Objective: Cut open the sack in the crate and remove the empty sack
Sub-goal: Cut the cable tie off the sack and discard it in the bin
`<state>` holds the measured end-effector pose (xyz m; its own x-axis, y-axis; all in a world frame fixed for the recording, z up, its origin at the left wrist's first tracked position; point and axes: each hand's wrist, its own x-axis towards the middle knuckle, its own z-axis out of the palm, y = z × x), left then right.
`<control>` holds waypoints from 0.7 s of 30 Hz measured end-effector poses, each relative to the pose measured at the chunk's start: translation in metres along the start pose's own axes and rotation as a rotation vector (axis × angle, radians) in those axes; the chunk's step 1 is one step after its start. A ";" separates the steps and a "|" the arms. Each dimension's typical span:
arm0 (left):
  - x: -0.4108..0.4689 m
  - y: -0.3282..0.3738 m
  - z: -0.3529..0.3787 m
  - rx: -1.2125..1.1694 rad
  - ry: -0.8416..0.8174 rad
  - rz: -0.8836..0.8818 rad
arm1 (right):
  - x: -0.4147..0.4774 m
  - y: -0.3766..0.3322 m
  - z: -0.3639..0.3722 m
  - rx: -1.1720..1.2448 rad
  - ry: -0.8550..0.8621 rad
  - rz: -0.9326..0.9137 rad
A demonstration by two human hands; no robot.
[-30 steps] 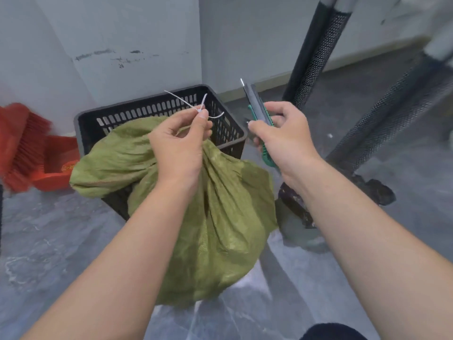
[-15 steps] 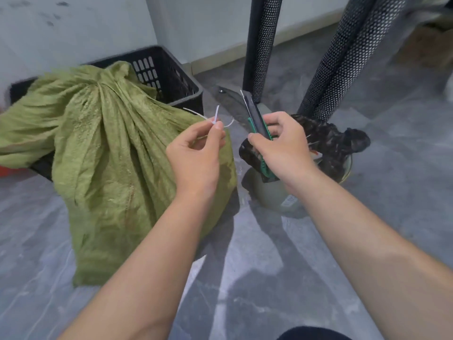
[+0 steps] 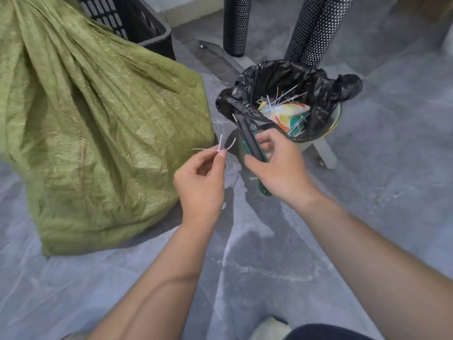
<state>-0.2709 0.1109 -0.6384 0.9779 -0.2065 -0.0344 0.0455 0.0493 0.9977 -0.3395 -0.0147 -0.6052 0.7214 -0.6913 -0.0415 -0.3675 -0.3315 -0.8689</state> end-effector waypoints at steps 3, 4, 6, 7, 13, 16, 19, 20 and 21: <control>-0.008 -0.022 -0.003 0.053 0.000 -0.031 | -0.007 0.023 0.004 -0.028 -0.018 0.048; -0.010 -0.028 -0.004 0.071 0.002 -0.041 | -0.008 0.031 0.005 -0.041 -0.028 0.071; -0.012 -0.040 -0.007 0.110 0.002 -0.064 | -0.010 0.047 0.008 -0.064 -0.047 0.103; -0.012 -0.045 -0.008 0.127 0.001 -0.078 | -0.010 0.055 0.010 -0.075 -0.055 0.114; -0.014 -0.071 -0.012 0.162 0.011 -0.190 | -0.006 0.099 0.027 -0.146 -0.131 0.223; -0.014 -0.082 -0.013 0.207 0.013 -0.206 | -0.004 0.117 0.039 -0.171 -0.131 0.231; -0.013 -0.093 -0.013 0.245 0.011 -0.224 | -0.003 0.131 0.049 -0.199 -0.127 0.251; -0.013 -0.096 -0.013 0.252 0.011 -0.233 | -0.003 0.135 0.051 -0.198 -0.139 0.268; -0.012 -0.099 -0.012 0.254 0.011 -0.244 | -0.002 0.139 0.055 -0.196 -0.152 0.280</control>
<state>-0.2850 0.1206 -0.7378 0.9467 -0.1712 -0.2728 0.2273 -0.2451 0.9425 -0.3601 -0.0241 -0.7532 0.6503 -0.6742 -0.3500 -0.6580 -0.2697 -0.7030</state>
